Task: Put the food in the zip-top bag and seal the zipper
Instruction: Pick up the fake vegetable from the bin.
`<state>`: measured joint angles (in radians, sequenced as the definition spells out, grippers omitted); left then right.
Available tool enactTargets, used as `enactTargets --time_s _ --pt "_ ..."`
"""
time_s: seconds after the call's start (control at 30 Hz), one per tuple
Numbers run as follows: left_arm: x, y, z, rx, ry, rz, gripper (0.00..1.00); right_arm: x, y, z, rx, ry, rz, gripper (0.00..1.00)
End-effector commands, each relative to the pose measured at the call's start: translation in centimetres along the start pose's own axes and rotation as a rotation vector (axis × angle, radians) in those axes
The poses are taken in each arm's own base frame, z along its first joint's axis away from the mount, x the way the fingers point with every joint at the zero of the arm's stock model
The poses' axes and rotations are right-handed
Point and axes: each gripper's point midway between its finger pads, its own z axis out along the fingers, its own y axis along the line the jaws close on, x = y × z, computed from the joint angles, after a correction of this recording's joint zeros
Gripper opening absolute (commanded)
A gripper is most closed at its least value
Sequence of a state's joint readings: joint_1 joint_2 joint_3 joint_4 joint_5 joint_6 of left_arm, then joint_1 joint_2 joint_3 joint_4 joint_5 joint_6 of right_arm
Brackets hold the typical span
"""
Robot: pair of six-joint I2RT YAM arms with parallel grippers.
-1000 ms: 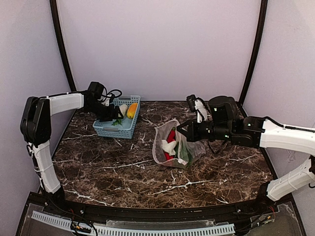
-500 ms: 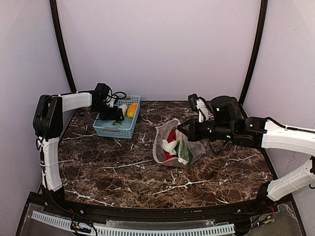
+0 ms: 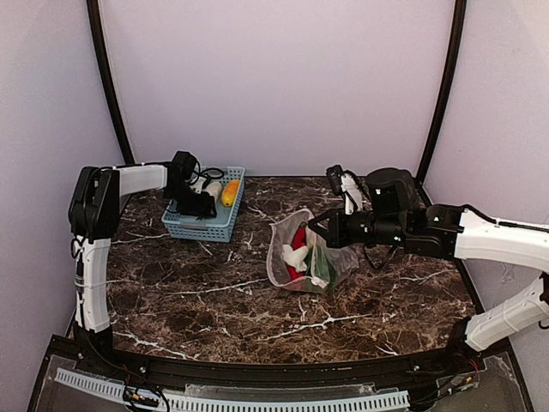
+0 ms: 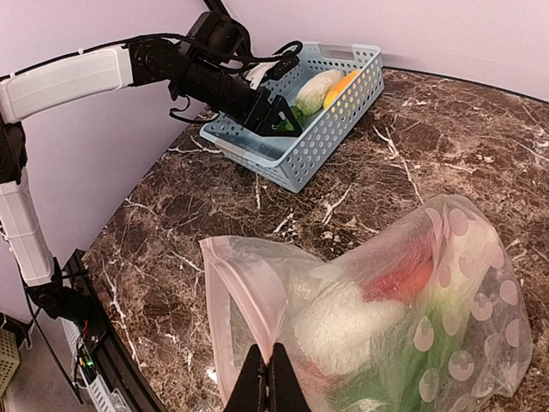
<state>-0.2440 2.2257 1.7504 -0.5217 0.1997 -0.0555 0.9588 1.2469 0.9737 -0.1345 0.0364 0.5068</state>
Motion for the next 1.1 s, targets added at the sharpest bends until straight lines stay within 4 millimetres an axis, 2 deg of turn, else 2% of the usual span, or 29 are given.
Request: enactTargets --time_s 0.0,0.17,0.3,0.5,0.6,0.63,0.77,0.87,0.97,1.0,1.03,1.07 --pt "-0.2 0.7 0.0 -0.024 0.009 0.008 0.61 -0.9 1.1 0.2 -0.034 -0.028 0.0 0.0" --pt "-0.5 0.8 0.0 -0.029 0.003 0.009 0.44 -0.9 1.2 0.6 -0.037 -0.02 -0.002 0.0" --pt "-1.0 0.3 -0.6 -0.011 -0.009 -0.001 0.26 -1.0 1.3 0.8 -0.038 -0.016 -0.003 0.0" --pt "-2.7 -0.7 -3.4 0.014 -0.074 -0.015 0.07 -1.2 1.2 0.9 -0.03 -0.02 -0.006 0.0" --pt "-4.2 -1.4 -5.9 0.031 -0.147 -0.014 0.02 -1.3 1.2 0.9 -0.025 -0.018 -0.006 0.0" --pt "-4.1 -1.6 -6.2 0.035 -0.151 -0.018 0.01 -1.2 1.2 0.9 -0.023 -0.016 -0.008 0.0" --pt "-5.3 -2.5 -9.6 0.054 -0.231 -0.015 0.01 -1.2 1.2 1.0 -0.025 -0.011 -0.006 0.0" --pt "-5.5 -3.1 -11.4 0.071 -0.269 -0.017 0.01 -1.1 1.3 1.1 -0.03 -0.007 0.0 0.0" --pt "-6.3 -4.0 -14.7 0.09 -0.337 -0.013 0.01 -1.1 1.3 1.0 -0.03 -0.007 0.004 0.0" --pt "-6.2 -4.3 -15.3 0.099 -0.345 -0.016 0.01 -1.1 1.3 1.0 -0.029 -0.009 0.005 0.0" --pt "-6.6 -4.7 -17.0 0.107 -0.382 -0.008 0.01 -1.2 1.3 0.9 -0.028 -0.01 0.006 0.0" --pt "-6.3 -5.0 -17.4 0.117 -0.386 -0.011 0.01 -1.3 1.3 0.8 -0.028 -0.013 0.007 0.0"
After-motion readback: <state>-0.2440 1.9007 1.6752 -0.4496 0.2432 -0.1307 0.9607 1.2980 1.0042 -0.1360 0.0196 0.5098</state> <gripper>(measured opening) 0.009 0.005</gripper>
